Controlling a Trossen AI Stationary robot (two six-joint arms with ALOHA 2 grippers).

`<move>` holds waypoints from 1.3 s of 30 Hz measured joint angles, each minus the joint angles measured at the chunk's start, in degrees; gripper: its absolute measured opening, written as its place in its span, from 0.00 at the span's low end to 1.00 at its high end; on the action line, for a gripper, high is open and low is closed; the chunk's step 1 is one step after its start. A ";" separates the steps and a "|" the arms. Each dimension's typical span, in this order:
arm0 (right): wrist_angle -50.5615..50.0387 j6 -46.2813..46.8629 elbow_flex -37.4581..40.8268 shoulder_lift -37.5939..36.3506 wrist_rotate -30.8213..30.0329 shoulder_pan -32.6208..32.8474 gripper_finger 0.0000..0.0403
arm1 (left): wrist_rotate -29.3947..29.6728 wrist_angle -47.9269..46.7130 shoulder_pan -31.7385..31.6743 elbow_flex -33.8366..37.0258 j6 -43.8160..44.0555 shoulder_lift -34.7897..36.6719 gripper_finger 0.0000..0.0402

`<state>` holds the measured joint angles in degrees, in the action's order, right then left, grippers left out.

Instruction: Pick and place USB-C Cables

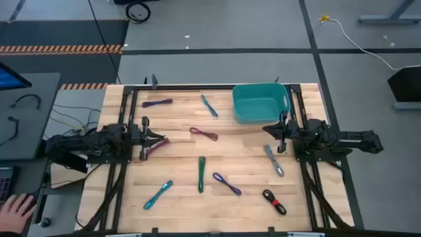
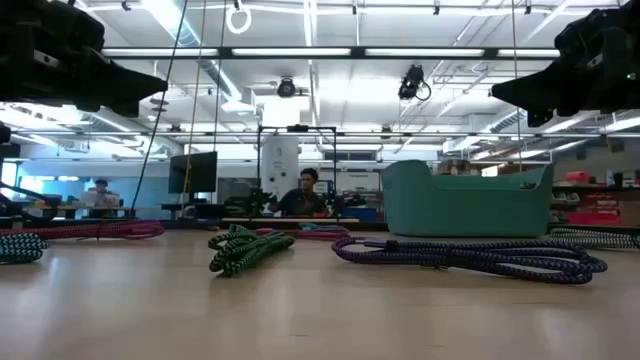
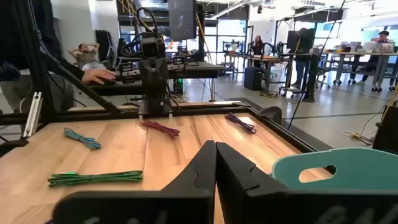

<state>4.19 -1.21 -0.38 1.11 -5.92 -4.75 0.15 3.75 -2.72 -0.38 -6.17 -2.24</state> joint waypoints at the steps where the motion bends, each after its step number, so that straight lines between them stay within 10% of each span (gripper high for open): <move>1: 0.00 0.01 0.00 0.01 0.00 0.00 0.03 | -0.01 0.00 0.02 0.00 0.00 0.01 0.09; 39: 0.00 0.00 0.01 0.00 0.00 0.01 0.03 | 0.00 0.00 0.02 0.00 0.00 0.01 0.09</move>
<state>4.19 -1.21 -0.37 1.11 -5.92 -4.74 0.16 3.75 -2.70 -0.38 -6.17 -2.23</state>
